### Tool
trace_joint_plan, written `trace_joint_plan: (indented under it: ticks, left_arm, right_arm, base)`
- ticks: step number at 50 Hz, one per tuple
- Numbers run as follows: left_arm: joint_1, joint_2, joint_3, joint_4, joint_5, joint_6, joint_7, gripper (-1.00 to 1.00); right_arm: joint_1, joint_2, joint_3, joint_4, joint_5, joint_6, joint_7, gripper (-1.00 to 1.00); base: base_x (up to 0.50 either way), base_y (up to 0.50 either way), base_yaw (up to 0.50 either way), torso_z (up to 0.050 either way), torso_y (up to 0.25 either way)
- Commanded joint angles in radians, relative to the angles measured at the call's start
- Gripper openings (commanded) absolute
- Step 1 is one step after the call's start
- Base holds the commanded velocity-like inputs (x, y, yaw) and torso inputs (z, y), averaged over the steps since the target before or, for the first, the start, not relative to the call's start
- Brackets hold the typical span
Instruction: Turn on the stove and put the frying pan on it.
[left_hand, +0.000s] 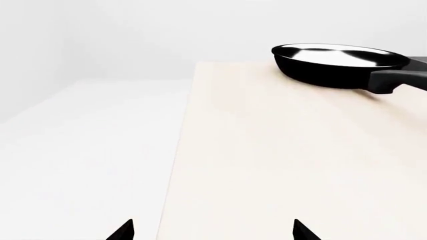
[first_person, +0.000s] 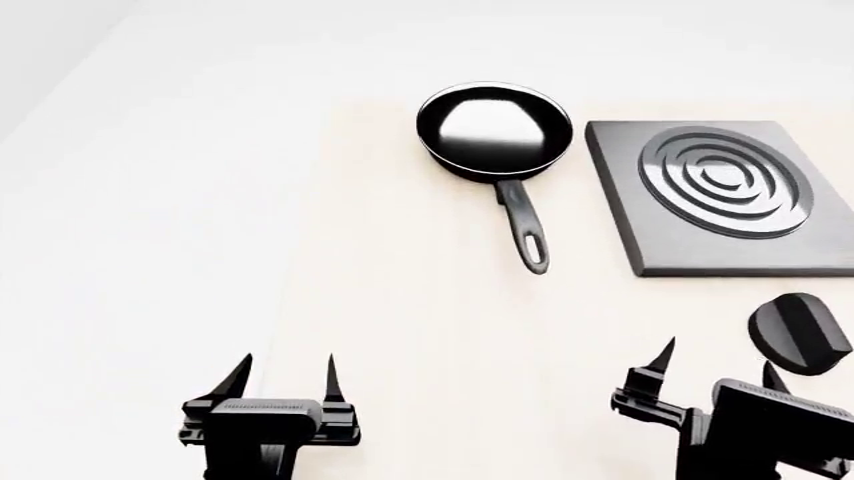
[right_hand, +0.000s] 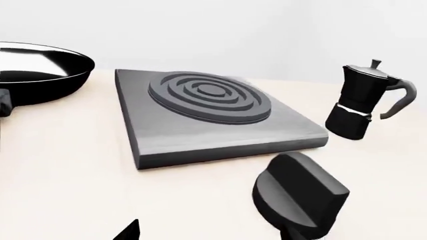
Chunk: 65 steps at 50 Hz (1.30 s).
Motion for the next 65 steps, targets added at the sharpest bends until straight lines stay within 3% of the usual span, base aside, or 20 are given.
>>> trace_joint_plan:
  ticks: [1, 15, 30, 65]
  left_arm:
    - [-0.002, -0.004, 0.007, -0.004, -0.002, 0.002, -0.005, 1.00]
    - [-0.004, -0.007, 0.013, -0.008, -0.011, 0.000, -0.010, 1.00]
    - [-0.005, -0.012, 0.020, -0.009, -0.016, 0.001, -0.016, 1.00]
    - [-0.010, -0.022, 0.033, -0.015, -0.022, 0.009, -0.034, 1.00]
  right_arm:
    - [-0.008, 0.012, 0.038, -0.037, 0.005, 0.043, 0.036, 1.00]
    - [-0.021, 0.054, 0.045, -0.068, 0.010, 0.047, 0.014, 1.00]
    - [-0.025, 0.058, 0.164, -0.073, 0.174, 0.084, -0.022, 1.00]
    - [0.034, 0.098, 0.269, 0.161, 0.212, 0.030, -0.043, 1.00]
  base:
    - [0.00, 0.00, 0.00, 0.000, 0.000]
    - [0.00, 0.00, 0.00, 0.000, 0.000]
    - [0.00, 0.00, 0.00, 0.000, 0.000]
    - [0.00, 0.00, 0.00, 0.000, 0.000]
